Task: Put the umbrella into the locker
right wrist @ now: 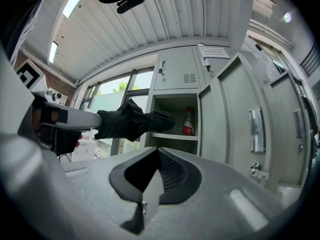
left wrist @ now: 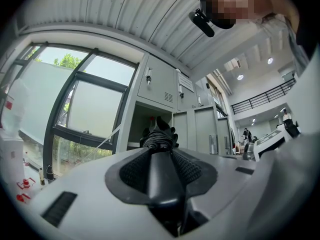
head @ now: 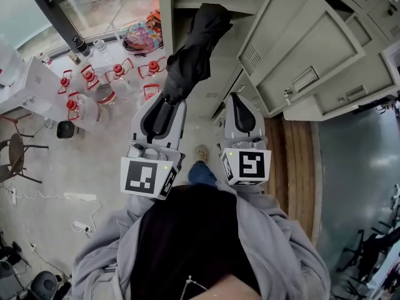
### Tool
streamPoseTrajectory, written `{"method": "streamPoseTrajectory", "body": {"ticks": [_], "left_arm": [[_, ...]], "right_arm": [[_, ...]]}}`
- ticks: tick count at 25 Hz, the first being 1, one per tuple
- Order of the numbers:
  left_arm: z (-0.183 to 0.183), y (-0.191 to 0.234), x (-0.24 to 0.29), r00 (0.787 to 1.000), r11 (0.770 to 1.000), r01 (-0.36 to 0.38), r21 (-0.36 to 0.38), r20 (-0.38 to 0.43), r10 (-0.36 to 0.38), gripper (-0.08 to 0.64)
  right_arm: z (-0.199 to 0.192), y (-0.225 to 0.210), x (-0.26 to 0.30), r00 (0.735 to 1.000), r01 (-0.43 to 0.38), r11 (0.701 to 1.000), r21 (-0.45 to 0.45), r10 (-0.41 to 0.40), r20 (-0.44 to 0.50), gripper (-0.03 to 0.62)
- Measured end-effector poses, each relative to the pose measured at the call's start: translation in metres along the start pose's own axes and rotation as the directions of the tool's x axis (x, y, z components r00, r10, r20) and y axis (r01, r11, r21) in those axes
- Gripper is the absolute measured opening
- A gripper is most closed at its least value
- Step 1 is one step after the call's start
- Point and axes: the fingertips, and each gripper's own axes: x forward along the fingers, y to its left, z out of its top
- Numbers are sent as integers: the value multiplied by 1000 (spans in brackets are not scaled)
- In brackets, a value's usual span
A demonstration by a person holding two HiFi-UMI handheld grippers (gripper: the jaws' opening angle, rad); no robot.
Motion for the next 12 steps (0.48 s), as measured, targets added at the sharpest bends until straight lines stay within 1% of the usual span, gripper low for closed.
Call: {"method": "streamPoseTrajectory", "body": {"ticks": [6,12], "left_arm": [[-1,14,37,1000,1000,-11,0,-3,11,138],[14,22,78,1000,1000,-28,8,13,28,138]], "right_arm": [[1,-12,43,1000,-29,1000,-5,29,4,3],[18,-31,83,997,-73,997,-29,74,38,3]]}}
